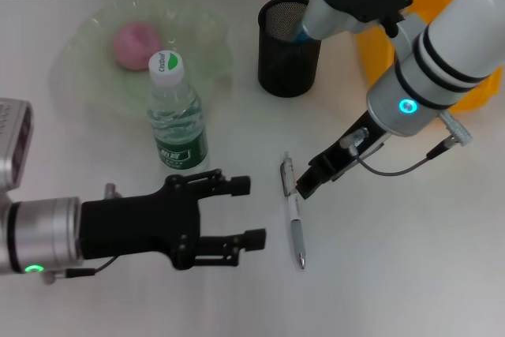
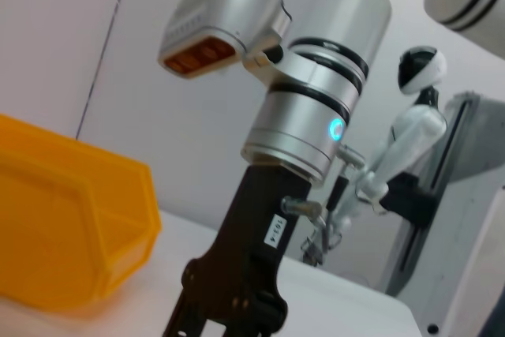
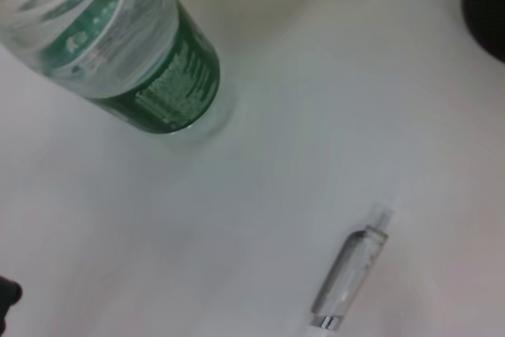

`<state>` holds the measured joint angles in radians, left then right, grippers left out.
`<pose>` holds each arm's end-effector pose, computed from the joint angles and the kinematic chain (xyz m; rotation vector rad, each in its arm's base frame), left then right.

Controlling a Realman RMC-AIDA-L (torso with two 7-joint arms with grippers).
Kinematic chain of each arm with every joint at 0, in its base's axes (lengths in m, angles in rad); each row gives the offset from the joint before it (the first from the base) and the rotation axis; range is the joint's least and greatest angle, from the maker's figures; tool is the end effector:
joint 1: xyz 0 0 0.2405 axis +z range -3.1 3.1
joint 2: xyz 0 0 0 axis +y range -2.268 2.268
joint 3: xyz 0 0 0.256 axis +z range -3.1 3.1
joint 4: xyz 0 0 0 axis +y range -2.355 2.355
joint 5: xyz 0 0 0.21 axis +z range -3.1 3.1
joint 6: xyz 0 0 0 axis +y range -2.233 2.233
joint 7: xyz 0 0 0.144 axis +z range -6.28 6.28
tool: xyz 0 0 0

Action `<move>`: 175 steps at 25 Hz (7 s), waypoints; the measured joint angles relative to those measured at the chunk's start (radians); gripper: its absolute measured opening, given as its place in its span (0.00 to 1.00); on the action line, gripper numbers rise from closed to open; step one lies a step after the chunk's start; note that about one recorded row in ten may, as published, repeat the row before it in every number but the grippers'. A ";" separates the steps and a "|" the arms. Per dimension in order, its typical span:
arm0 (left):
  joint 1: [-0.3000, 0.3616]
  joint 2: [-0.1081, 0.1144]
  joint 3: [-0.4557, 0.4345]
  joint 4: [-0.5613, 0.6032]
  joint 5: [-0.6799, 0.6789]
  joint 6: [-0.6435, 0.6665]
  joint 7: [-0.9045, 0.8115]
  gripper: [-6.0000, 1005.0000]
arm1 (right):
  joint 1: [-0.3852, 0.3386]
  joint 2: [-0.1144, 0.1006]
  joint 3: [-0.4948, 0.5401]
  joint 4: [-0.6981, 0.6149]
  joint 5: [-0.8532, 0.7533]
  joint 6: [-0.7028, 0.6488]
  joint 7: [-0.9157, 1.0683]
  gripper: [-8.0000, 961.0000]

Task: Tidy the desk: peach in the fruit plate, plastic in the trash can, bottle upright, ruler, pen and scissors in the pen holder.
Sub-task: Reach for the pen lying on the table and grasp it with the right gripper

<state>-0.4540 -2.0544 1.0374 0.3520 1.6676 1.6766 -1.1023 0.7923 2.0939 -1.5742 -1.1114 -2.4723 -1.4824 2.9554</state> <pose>-0.2610 0.2599 -0.0500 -2.8877 -0.5641 -1.0315 0.1393 0.3541 -0.0646 -2.5509 1.2765 -0.5377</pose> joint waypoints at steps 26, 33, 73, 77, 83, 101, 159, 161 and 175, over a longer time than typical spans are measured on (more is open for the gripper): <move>0.137 0.073 -0.026 0.085 0.038 0.014 0.013 0.83 | 0.165 0.000 -0.144 0.194 0.038 0.153 0.003 0.72; 0.137 0.074 -0.026 0.084 0.040 0.010 0.013 0.83 | 0.181 0.000 -0.182 0.227 0.066 0.184 0.004 0.71; 0.138 0.060 -0.026 0.079 0.046 0.003 0.040 0.83 | 0.211 0.000 -0.229 0.295 0.091 0.219 0.003 0.51; 0.138 0.060 -0.027 0.079 0.046 0.003 0.041 0.83 | 0.224 0.000 -0.230 0.315 0.087 0.220 0.003 0.42; 0.138 0.059 -0.027 0.079 0.046 0.003 0.041 0.83 | 0.236 0.000 -0.231 0.335 0.088 0.220 0.003 0.33; 0.137 0.059 -0.027 0.079 0.046 0.003 0.049 0.83 | 0.246 0.000 -0.234 0.338 0.092 0.214 0.002 0.21; 0.129 0.059 -0.026 0.079 0.046 0.000 0.050 0.83 | 0.179 -0.002 -0.190 0.244 0.038 0.116 0.003 0.29; 0.129 0.059 -0.027 0.080 0.046 0.000 0.050 0.83 | 0.179 -0.002 -0.191 0.244 0.038 0.116 0.004 0.28; 0.129 0.059 -0.027 0.081 0.046 -0.005 0.052 0.83 | 0.177 -0.002 -0.191 0.248 0.038 0.119 0.004 0.22</move>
<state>-0.3252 -1.9957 1.0109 0.4326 1.7134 1.6720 -1.0507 0.9696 2.0923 -1.7652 -0.8638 -2.4344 -1.3636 2.9591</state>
